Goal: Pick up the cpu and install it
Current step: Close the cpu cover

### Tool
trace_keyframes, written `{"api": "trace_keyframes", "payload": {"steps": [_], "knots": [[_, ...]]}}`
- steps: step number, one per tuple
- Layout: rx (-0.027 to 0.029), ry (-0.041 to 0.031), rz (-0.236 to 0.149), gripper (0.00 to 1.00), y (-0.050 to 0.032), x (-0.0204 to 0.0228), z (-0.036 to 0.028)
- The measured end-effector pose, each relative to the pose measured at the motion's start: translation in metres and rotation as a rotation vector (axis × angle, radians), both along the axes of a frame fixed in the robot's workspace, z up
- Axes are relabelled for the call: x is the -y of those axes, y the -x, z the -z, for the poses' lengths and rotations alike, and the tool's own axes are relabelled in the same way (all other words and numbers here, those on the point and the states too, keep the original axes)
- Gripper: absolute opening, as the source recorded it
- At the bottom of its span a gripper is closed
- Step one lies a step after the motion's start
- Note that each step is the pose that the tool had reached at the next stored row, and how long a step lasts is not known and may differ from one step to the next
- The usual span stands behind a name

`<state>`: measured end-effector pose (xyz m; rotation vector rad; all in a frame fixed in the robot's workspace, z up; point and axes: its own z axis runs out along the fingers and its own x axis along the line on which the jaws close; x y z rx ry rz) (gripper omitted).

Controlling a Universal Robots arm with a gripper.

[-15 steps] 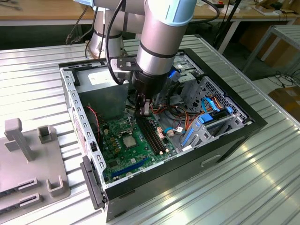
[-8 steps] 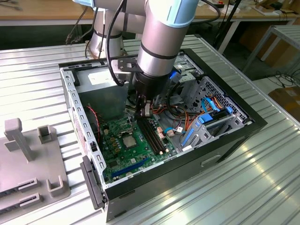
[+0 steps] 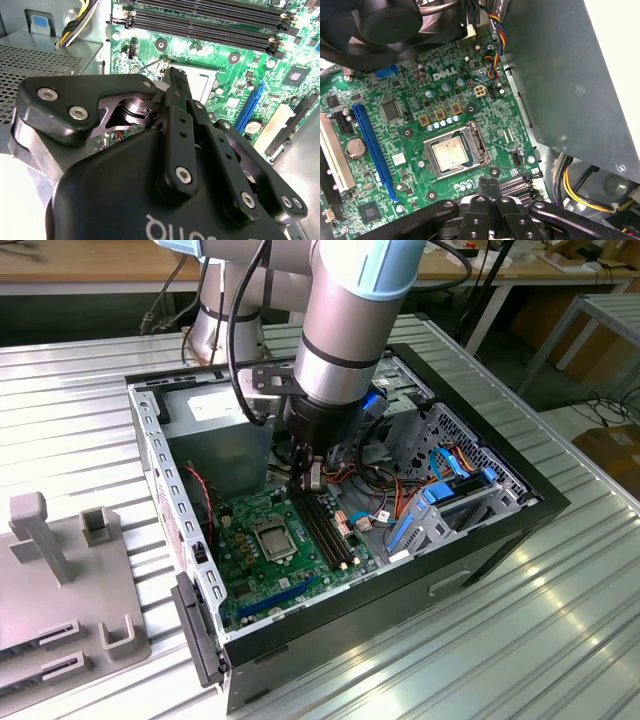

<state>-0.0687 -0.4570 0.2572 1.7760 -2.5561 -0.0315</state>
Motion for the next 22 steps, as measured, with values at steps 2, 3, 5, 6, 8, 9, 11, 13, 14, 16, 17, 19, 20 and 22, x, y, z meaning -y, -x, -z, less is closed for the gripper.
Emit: {"api": "trace_keyframes", "payload": {"steps": [2, 3, 5, 6, 8, 9, 11, 13, 14, 16, 17, 19, 20, 22], "knots": [[0.0000, 0.0001, 0.000, 0.11, 0.0000, 0.0000, 0.0000], [0.0000, 0.0000, 0.000, 0.11, 0.0000, 0.0000, 0.0000], [0.0000, 0.0000, 0.000, 0.11, 0.0000, 0.0001, 0.0000], [0.0000, 0.0000, 0.000, 0.11, 0.0000, 0.0001, 0.0000], [0.0000, 0.0000, 0.000, 0.11, 0.0000, 0.0001, 0.0000], [0.0000, 0.0000, 0.000, 0.11, 0.0004, 0.0001, 0.0000], [-0.0001, 0.0001, 0.000, 0.11, 0.0030, 0.0002, 0.0000], [-0.0001, 0.0000, 0.000, 0.11, 0.0073, 0.0003, 0.0000], [0.0000, 0.0001, 0.000, 0.11, 0.0091, 0.0005, 0.0000], [0.0001, 0.0001, 0.000, 0.11, 0.0168, 0.0024, 0.0000], [0.0005, 0.0000, 0.000, 0.11, 0.0195, 0.0030, 0.0000], [0.0015, 0.0000, 0.000, 0.11, 0.0246, 0.0040, 0.0000], [0.0023, 0.0000, 0.000, 0.11, 0.0271, 0.0044, 0.0000], [0.0039, 0.0000, 0.000, 0.11, 0.0301, 0.0047, 0.0000]]}}
